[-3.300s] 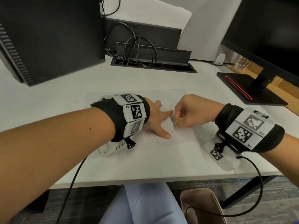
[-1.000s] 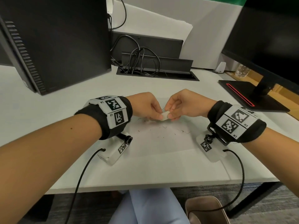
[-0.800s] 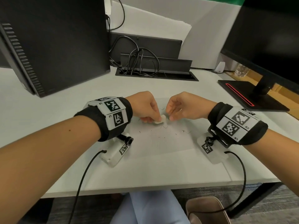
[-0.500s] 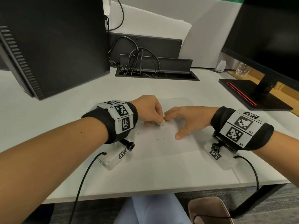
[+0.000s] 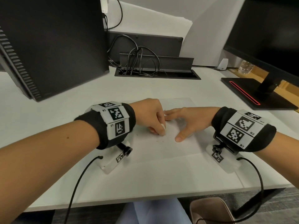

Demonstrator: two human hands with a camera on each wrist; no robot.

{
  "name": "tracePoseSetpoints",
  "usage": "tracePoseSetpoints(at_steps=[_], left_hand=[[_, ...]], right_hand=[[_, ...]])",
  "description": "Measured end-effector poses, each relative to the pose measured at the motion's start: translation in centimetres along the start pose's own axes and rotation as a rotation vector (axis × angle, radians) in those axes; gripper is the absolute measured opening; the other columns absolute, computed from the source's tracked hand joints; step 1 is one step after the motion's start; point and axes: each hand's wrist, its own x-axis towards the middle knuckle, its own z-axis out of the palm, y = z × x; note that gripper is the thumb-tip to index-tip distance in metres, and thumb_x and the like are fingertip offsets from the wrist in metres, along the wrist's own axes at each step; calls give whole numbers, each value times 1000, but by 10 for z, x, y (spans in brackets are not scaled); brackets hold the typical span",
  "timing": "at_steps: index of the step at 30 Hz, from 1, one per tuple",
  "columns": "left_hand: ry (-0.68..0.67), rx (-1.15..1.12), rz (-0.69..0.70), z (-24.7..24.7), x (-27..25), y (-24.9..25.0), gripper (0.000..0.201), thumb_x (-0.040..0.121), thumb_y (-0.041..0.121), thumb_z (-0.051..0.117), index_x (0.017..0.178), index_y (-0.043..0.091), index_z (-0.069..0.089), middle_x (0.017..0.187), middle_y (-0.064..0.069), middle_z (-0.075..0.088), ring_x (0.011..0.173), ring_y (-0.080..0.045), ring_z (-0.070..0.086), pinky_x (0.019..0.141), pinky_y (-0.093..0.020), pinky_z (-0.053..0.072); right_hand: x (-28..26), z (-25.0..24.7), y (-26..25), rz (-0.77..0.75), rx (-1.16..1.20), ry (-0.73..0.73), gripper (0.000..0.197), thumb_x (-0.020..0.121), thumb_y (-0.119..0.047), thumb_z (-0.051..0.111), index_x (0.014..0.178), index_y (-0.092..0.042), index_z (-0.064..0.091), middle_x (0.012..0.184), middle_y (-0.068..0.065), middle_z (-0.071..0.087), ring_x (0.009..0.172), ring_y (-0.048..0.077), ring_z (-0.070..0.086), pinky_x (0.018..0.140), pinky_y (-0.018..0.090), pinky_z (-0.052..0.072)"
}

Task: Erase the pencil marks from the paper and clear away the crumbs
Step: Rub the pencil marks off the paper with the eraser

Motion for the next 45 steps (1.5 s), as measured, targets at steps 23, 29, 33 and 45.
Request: tracePoseSetpoints(at_steps=[23, 29, 33, 45], left_hand=[[29, 8, -13, -1, 3, 0, 8, 72, 21, 78, 73, 14, 76, 46, 13, 60, 44, 7, 52, 56, -6, 43], [92, 34, -27, -1, 8, 2, 7, 71, 22, 78, 70, 16, 74, 42, 14, 58, 43, 8, 51, 61, -14, 46], [113, 38, -11, 1, 7, 4, 12, 72, 21, 79, 78, 11, 77, 50, 12, 60, 47, 4, 53, 61, -12, 45], [88, 20, -38, 3, 7, 5, 10, 71, 21, 78, 76, 13, 76, 46, 15, 59, 45, 8, 52, 58, -9, 44]], right_hand=[[-1, -1, 2, 8, -21, 18, 89, 75, -41, 72, 148, -23, 23, 158, -4, 10, 144, 12, 11, 119, 35, 11], [1, -2, 3, 5, -22, 22, 89, 75, -41, 73, 148, -24, 24, 157, -4, 12, 144, 13, 12, 119, 35, 13], [3, -2, 4, -10, -17, 17, 90, 74, -43, 73, 148, -23, 24, 157, -5, 12, 144, 13, 13, 119, 37, 14], [4, -2, 5, -16, -8, 9, 91, 73, -43, 74, 147, -22, 25, 157, -4, 14, 144, 14, 14, 119, 39, 14]])
